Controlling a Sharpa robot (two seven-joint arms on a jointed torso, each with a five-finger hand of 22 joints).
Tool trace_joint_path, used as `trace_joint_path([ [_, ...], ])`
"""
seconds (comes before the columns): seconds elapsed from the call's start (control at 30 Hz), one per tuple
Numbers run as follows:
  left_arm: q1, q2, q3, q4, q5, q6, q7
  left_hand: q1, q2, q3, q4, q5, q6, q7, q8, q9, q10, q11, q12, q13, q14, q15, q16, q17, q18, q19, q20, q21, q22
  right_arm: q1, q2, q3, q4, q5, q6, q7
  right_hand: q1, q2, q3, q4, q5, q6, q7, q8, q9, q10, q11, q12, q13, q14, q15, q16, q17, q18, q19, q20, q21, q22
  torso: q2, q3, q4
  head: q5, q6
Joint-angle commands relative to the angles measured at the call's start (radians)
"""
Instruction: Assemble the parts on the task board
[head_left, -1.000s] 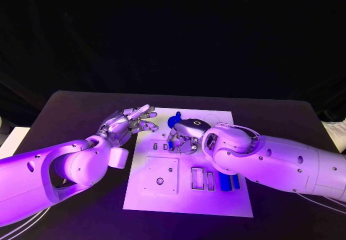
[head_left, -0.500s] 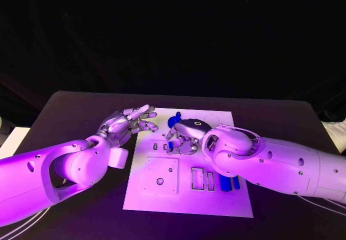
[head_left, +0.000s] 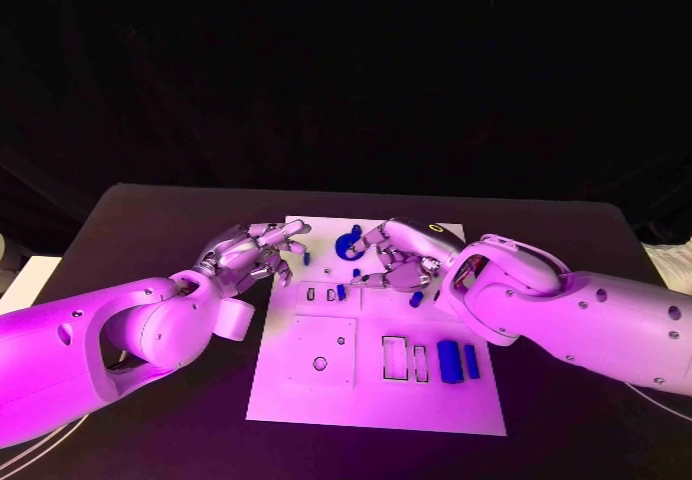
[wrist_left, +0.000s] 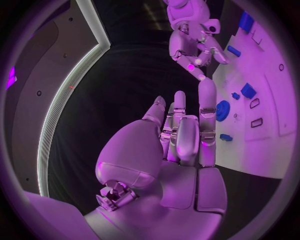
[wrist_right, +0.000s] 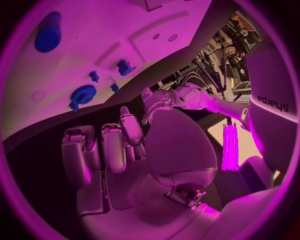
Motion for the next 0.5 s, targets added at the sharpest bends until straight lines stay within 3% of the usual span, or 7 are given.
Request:
trace_joint_path([
  [0.03,0.004,0.008,0.001,-0.012,-0.163,0.070,-0.162,-0.040,0.000,-0.012,0.022,0.002,0.004,-0.015,0.022,0.011,0.006,-0.013,0.117,0.093,0.084,-0.009,0.203,0.241,-0.044,0.101,-0.006,0.214,0.300,0.016,-0.037,0.004,0.020,0.184,0.051,0.117,0.015,0.001,-0.008,-0.002,0.010,0.006,-0.005,0.005,0.001,-0.006,0.001,-0.002,0.023,0.063,0.005,-0.003,0.079,0.000,0.062,0.007,-0.004,0.207,-0.006,0.0019,0.0004,0.000,-0.002],
  [0.1,0.010,0.016,0.001,-0.025,-0.217,0.099,-0.235,-0.099,0.002,-0.030,0.063,0.005,0.010,-0.020,0.051,0.028,0.002,-0.017,0.272,0.223,0.105,-0.014,0.270,0.321,-0.067,0.153,-0.014,0.328,0.478,0.032,-0.077,0.006,0.036,0.240,0.072,0.120,0.022,0.003,-0.009,-0.004,0.015,0.008,-0.005,0.005,0.002,-0.005,0.000,-0.001,0.023,0.063,0.004,-0.002,0.080,0.000,0.062,0.007,-0.004,0.208,-0.009,0.0024,0.0003,-0.002,-0.002],
  [0.13,0.015,0.019,0.001,-0.032,-0.243,0.116,-0.276,-0.117,0.000,-0.036,0.075,0.008,0.009,-0.027,0.071,0.041,0.009,-0.024,0.430,0.373,0.105,-0.020,0.270,0.321,-0.079,0.173,-0.016,0.375,0.554,0.039,-0.096,0.007,0.043,0.264,0.077,0.120,0.024,0.004,-0.010,-0.005,0.016,0.008,-0.005,0.005,0.002,-0.004,0.000,0.000,0.024,0.063,0.004,-0.002,0.081,0.000,0.063,0.006,-0.004,0.208,-0.011,0.0027,-0.0007,-0.001,-0.002],
  [0.17,0.025,0.024,0.001,-0.043,-0.282,0.143,-0.341,-0.139,-0.015,-0.045,0.091,0.007,-0.004,-0.030,0.134,0.086,0.010,-0.028,0.754,0.683,0.105,-0.029,0.270,0.321,-0.091,0.199,-0.028,0.439,0.657,0.049,-0.122,0.009,0.050,0.291,0.078,0.120,0.027,0.006,-0.010,-0.006,0.017,0.009,-0.005,0.005,0.002,-0.004,0.000,0.001,0.024,0.064,0.004,-0.002,0.081,0.000,0.063,0.006,-0.004,0.209,-0.014,0.0031,-0.0038,0.001,-0.004],
  [0.2,0.033,0.028,0.001,-0.051,-0.310,0.169,-0.387,-0.146,-0.005,-0.043,0.102,0.007,-0.026,-0.025,0.157,0.105,0.023,-0.031,0.872,0.823,0.105,-0.021,0.270,0.321,-0.101,0.212,-0.025,0.467,0.716,0.056,-0.139,0.011,0.053,0.307,0.079,0.119,0.027,0.006,-0.010,-0.006,0.018,0.009,-0.005,0.005,0.002,-0.004,0.000,0.002,0.024,0.064,0.004,-0.002,0.081,0.000,0.063,0.006,-0.004,0.209,-0.017,0.0039,-0.0055,0.001,-0.004],
  [0.27,0.049,0.034,0.001,-0.066,-0.364,0.214,-0.468,-0.167,-0.004,-0.055,0.126,0.012,-0.051,-0.037,0.218,0.151,0.063,-0.038,0.999,0.956,0.105,-0.023,0.270,0.321,-0.110,0.229,-0.024,0.496,0.773,0.068,-0.166,0.013,0.056,0.336,0.076,0.117,0.030,0.009,-0.011,-0.007,0.020,0.008,-0.005,0.005,0.002,-0.003,0.000,0.002,0.024,0.064,0.004,-0.002,0.081,0.000,0.063,0.006,-0.004,0.209,-0.021,0.0058,-0.0077,0.001,-0.006],
  [0.5,0.118,0.055,0.000,-0.101,-0.534,0.316,-0.717,-0.193,0.020,-0.084,0.190,0.012,-0.106,-0.064,0.413,0.303,0.202,-0.050,1.216,1.231,0.105,-0.041,0.270,0.321,-0.124,0.253,-0.040,0.538,0.863,0.105,-0.231,0.018,0.029,0.403,0.058,0.111,0.036,0.013,-0.013,-0.008,0.029,0.009,-0.005,0.004,0.002,-0.003,0.000,0.002,0.023,0.064,0.004,-0.003,0.081,0.000,0.063,0.006,-0.004,0.209,-0.035,0.0158,-0.0110,0.007,-0.013],
])
